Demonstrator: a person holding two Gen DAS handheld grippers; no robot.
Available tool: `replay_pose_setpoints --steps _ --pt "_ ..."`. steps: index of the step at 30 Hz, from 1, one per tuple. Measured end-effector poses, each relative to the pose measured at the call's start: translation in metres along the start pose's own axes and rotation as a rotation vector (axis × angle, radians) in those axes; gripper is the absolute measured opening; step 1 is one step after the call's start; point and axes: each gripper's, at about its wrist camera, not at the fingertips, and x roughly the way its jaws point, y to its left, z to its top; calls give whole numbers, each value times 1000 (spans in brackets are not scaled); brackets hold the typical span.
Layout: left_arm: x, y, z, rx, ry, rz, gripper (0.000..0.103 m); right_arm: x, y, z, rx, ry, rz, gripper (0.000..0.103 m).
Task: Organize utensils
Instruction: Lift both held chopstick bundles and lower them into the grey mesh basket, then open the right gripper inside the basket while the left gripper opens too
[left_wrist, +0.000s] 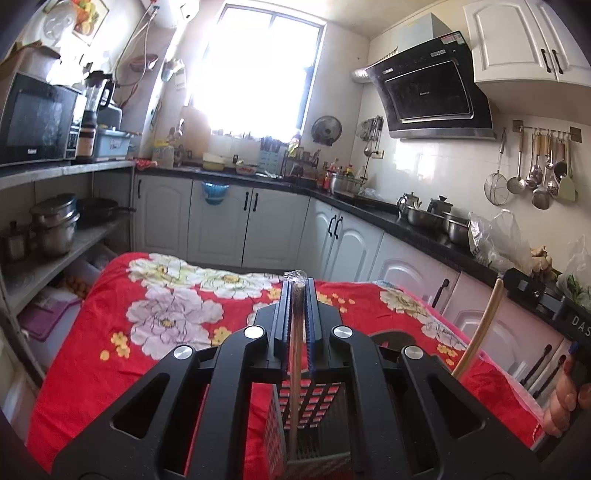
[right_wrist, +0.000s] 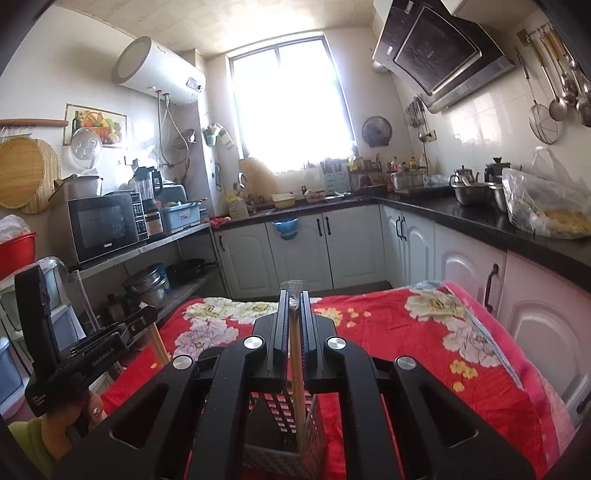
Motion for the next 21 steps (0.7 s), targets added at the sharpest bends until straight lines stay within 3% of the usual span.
replay_pose_setpoints --steps 8,12,14,18,21 --pt "-15 -1 -3 -7 40 -4 4 -16 -3 -7 44 42 16 6" --pt "-22 -2 -6 -16 71 -1 13 -20 -3 -8 58 71 27 6" --pt "-27 -2 -7 -20 80 2 17 -23 -3 -9 65 88 33 16" --pt "-38 -3 -13 -30 106 6 27 -32 -3 -11 74 110 42 23" --pt "-48 -3 -15 -46 116 -16 36 -40 -2 -15 82 133 50 37"
